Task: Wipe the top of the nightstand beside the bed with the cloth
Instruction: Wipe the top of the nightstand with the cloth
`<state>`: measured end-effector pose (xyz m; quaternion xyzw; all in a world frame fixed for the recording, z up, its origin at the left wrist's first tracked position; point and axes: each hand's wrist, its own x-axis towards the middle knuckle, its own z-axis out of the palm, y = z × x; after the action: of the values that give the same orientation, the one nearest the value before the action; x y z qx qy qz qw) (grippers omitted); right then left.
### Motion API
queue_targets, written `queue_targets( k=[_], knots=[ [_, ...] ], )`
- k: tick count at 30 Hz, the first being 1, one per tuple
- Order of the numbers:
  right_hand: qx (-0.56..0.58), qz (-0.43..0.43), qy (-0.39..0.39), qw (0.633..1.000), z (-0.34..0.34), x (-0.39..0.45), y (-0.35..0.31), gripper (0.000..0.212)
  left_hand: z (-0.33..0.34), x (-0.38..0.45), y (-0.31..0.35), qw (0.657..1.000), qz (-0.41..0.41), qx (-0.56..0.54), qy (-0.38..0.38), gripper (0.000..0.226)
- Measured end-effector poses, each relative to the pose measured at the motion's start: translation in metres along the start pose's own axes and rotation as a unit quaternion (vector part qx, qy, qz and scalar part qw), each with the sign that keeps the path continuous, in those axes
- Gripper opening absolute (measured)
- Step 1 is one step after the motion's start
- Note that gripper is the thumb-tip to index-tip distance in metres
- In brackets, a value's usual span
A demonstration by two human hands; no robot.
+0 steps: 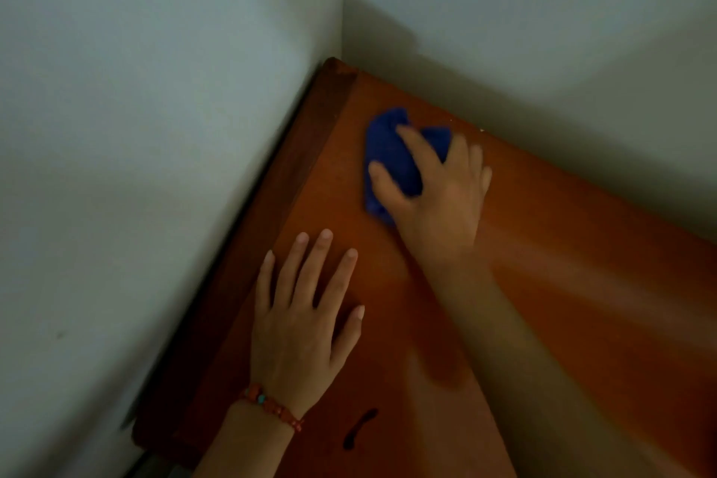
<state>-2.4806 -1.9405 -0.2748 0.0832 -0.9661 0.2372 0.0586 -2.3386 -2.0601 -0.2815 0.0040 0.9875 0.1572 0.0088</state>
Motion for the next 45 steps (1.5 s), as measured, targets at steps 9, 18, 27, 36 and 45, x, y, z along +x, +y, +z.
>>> queue_targets(
  k=[9, 18, 27, 36, 45],
  knots=[
    [-0.013, -0.004, -0.01, 1.0, 0.01, 0.018, -0.012, 0.052, -0.004, -0.034, -0.002, 0.998, -0.061, -0.015, 0.016, 0.047],
    [0.004, -0.024, -0.058, 0.998, -0.013, -0.076, -0.006, 0.051, 0.0, -0.039, -0.004, 0.998, -0.058, -0.005, 0.034, 0.048],
    [0.011, 0.002, -0.014, 1.0, -0.003, -0.085, -0.016, 0.052, -0.008, -0.079, -0.009, 0.99, -0.119, 0.0, 0.078, 0.048],
    [0.009, -0.027, -0.029, 0.999, 0.003, -0.078, -0.028, 0.052, 0.004, -0.109, -0.011, 0.991, -0.111, 0.004, 0.071, 0.049],
    [0.001, -0.018, -0.039, 0.999, -0.013, -0.183, -0.033, 0.049, 0.008, -0.112, -0.015, 0.99, -0.095, -0.01, 0.101, 0.049]
  ],
)
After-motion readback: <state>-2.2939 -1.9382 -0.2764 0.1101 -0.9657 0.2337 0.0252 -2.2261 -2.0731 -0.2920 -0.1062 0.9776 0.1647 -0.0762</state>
